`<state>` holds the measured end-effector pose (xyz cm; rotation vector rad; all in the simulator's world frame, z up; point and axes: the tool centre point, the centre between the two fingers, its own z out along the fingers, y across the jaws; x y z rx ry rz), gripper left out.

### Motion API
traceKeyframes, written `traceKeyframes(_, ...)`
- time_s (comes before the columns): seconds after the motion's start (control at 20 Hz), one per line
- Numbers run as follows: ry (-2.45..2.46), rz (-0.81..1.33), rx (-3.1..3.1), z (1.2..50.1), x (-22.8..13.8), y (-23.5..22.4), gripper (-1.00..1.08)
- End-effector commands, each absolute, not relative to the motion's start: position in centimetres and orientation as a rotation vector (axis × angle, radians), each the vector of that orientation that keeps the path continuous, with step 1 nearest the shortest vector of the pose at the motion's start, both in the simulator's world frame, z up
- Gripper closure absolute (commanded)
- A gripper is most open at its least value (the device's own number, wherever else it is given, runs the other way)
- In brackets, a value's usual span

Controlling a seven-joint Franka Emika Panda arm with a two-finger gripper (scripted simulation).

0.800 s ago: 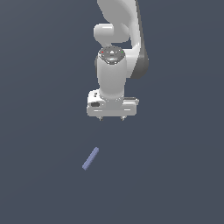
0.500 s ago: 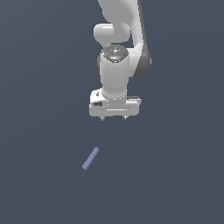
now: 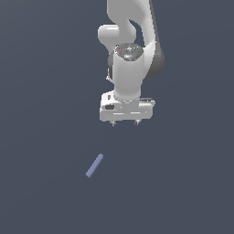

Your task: Pick up the object and move it to a goal position.

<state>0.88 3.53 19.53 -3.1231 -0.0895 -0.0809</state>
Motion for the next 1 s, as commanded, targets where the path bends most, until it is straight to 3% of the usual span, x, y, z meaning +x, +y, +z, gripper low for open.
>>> traceKeyframes(0.0, -0.074, -0.079, -3.123, 19.4, 1.1, 3.3, -0.92)
traceKeyframes(0.95, 0.386, -0.036, -3.095, 13.9, 8.4, -3.3, -0.92)
